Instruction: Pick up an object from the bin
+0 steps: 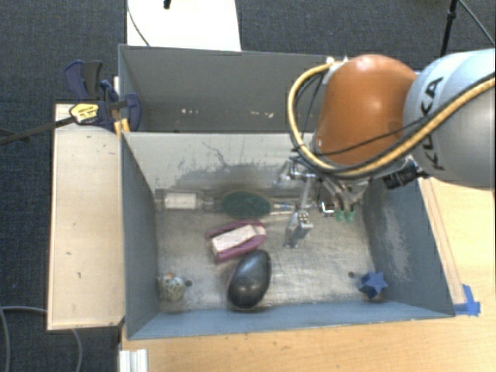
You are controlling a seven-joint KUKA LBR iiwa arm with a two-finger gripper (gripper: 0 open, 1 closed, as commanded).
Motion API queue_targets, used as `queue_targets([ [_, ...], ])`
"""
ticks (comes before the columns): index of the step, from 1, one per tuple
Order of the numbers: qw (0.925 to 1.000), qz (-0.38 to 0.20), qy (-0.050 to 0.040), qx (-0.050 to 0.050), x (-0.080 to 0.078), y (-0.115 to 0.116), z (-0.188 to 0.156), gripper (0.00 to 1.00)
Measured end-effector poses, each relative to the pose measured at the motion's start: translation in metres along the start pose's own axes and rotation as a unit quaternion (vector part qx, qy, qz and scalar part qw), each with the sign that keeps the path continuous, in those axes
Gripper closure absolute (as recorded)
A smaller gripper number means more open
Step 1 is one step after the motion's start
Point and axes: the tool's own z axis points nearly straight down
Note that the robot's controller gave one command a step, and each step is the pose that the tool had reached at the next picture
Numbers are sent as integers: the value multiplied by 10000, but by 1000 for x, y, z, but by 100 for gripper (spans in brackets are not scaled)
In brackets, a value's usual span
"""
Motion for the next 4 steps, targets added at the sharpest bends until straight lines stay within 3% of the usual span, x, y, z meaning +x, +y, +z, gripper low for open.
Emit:
queue_targets([
  [1,9994,-330,-73,-8,3,33,113,0],
  [2,9977,673,39,4,-41,83,144,0],
  [3,9977,683,-5,-10,-43,82,143,100],
  [4,9973,730,-35,-12,-41,76,-8,100],
])
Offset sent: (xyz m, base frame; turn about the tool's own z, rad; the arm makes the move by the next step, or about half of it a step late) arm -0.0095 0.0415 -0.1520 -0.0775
